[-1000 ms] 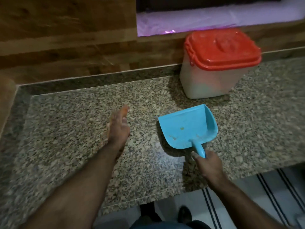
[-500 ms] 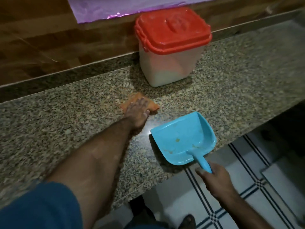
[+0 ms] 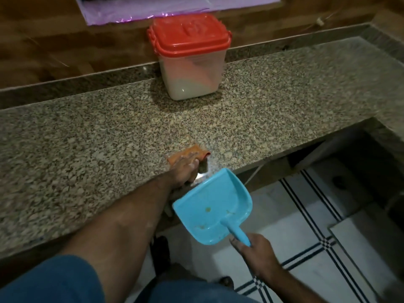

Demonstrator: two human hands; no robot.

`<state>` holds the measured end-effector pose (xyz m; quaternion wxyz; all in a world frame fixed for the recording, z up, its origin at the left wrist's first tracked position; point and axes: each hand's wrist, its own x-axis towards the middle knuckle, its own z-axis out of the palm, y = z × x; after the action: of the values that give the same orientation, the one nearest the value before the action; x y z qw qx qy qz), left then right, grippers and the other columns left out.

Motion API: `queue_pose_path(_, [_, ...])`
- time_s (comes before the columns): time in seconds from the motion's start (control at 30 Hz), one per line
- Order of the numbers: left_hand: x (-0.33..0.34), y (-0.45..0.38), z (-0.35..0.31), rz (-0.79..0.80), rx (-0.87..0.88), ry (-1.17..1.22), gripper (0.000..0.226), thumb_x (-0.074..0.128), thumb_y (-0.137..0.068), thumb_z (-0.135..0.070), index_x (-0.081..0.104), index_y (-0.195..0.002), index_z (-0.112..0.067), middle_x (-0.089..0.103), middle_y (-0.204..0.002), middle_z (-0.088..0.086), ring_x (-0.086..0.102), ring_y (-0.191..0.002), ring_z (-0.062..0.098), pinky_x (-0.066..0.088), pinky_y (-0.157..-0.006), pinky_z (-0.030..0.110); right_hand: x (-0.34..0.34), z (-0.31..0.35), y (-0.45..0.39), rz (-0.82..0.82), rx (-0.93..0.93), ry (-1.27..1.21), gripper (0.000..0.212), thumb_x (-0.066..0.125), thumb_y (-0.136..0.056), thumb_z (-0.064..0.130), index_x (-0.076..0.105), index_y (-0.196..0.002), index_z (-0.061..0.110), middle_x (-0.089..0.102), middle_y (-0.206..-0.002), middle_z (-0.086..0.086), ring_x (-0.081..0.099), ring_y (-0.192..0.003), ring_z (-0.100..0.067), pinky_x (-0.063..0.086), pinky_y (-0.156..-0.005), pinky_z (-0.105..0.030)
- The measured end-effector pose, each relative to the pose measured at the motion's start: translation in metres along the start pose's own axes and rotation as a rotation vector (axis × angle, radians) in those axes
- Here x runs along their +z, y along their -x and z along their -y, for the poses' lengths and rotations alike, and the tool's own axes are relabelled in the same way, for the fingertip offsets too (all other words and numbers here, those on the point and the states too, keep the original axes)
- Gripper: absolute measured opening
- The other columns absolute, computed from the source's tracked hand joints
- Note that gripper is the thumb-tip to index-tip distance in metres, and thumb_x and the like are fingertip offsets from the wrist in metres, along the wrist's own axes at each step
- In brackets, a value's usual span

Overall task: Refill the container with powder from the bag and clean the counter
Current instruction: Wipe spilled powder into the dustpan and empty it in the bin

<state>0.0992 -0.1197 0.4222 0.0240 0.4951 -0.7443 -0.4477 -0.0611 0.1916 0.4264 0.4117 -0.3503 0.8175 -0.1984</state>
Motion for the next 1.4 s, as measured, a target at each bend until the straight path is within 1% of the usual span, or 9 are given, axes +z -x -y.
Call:
queue_pose_path(0.1, [0.017, 0.029, -0.030, -0.053, -0.008, 0.322, 0.044, 0.039, -0.119, -0.019, 0.048, -0.158, 0.000, 0.058, -0.144, 0.010, 0.056, -0.130, 0.022, 0.047, -0.090, 0.015, 0.002, -0.024, 0.011, 0.071, -0.013, 0.029, 0.055, 0.072, -0.092, 0.056, 0.044, -0.059, 0.022, 0.045, -0.049, 0.013, 0.043, -0.048, -0.004, 0.030, -0.050, -0.023])
queue_pose_path(0.2, [0.017, 0.051, -0.041, -0.182, -0.136, 0.429, 0.048, 0.039, -0.119, -0.033, 0.069, -0.133, 0.003, 0.072, -0.106, 0.013, 0.064, -0.087, 0.024, 0.046, -0.063, 0.029, 0.006, -0.041, 0.015, 0.082, 0.046, 0.013, 0.056, 0.073, -0.093, 0.053, 0.043, -0.058, 0.021, 0.047, -0.051, 0.010, 0.044, -0.052, -0.008, 0.033, -0.053, -0.030])
queue_pose_path(0.47, [-0.043, 0.125, -0.001, -0.600, -0.218, 0.646, 0.035, 0.036, -0.118, -0.040, 0.066, -0.106, -0.029, 0.071, -0.111, 0.008, 0.067, -0.093, 0.023, 0.051, -0.068, 0.033, 0.004, -0.033, 0.002, 0.088, 0.079, -0.012, 0.049, 0.073, -0.096, 0.049, 0.053, -0.064, 0.017, 0.055, -0.061, 0.003, 0.050, -0.055, -0.013, 0.034, -0.046, -0.024])
queue_pose_path(0.6, [-0.080, 0.157, 0.056, -0.804, -0.285, 0.302, 0.042, 0.033, -0.118, -0.040, 0.062, -0.144, -0.022, 0.066, -0.122, 0.014, 0.062, -0.099, 0.030, 0.043, -0.068, 0.032, 0.002, -0.013, -0.013, 0.102, 0.042, -0.021, 0.047, 0.071, -0.098, 0.048, 0.060, -0.068, 0.015, 0.059, -0.063, 0.002, 0.055, -0.057, -0.013, 0.037, -0.045, -0.021])
queue_pose_path(0.87, [-0.093, 0.155, 0.192, -0.487, -0.387, -0.295, 0.055, 0.026, -0.115, -0.037, 0.020, -0.167, -0.053, 0.040, -0.172, 0.015, 0.040, -0.155, 0.044, 0.030, -0.127, 0.064, 0.009, 0.001, -0.040, 0.096, 0.068, -0.021, 0.048, 0.072, -0.097, 0.049, 0.057, -0.064, 0.018, 0.058, -0.060, 0.002, 0.056, -0.058, -0.016, 0.040, -0.053, -0.029])
queue_pose_path(1.0, [-0.021, 0.129, 0.141, -0.578, -0.447, -0.344, 0.054, 0.034, -0.115, -0.033, 0.037, -0.166, -0.019, 0.035, -0.172, 0.021, 0.032, -0.158, 0.044, 0.025, -0.129, 0.061, 0.004, 0.004, -0.049, 0.065, 0.112, -0.041, 0.050, 0.073, -0.096, 0.050, 0.054, -0.062, 0.018, 0.055, -0.057, 0.005, 0.054, -0.054, -0.014, 0.039, -0.051, -0.027])
queue_pose_path(1.23, [0.073, 0.047, -0.039, -0.388, 0.042, -0.211, 0.032, 0.045, -0.113, -0.036, 0.065, -0.134, -0.049, 0.066, -0.123, -0.003, 0.060, -0.114, 0.019, 0.037, -0.121, 0.061, -0.017, -0.002, -0.068, 0.004, 0.145, -0.024, 0.051, 0.073, -0.096, 0.051, 0.056, -0.061, 0.017, 0.057, -0.056, 0.002, 0.055, -0.056, -0.017, 0.038, -0.052, -0.031])
queue_pose_path(1.33, [0.059, 0.032, -0.092, -0.221, 0.074, 0.008, 0.045, 0.038, -0.116, -0.047, 0.079, -0.119, -0.027, 0.080, -0.109, 0.000, 0.070, -0.078, 0.007, 0.067, -0.079, 0.041, -0.032, -0.010, -0.079, -0.001, 0.155, -0.013, 0.053, 0.074, -0.095, 0.051, 0.053, -0.059, 0.018, 0.054, -0.054, 0.003, 0.053, -0.055, -0.018, 0.037, -0.053, -0.031])
queue_pose_path(1.4, [0.030, 0.035, -0.093, -0.368, -0.003, 0.117, 0.072, 0.034, -0.110, -0.068, 0.079, -0.101, -0.013, 0.081, -0.088, 0.014, 0.069, -0.057, 0.018, 0.062, -0.046, 0.045, -0.045, -0.016, -0.090, 0.010, 0.156, -0.032, 0.053, 0.076, -0.094, 0.051, 0.053, -0.058, 0.019, 0.052, -0.050, 0.006, 0.051, -0.053, -0.017, 0.037, -0.053, -0.030])
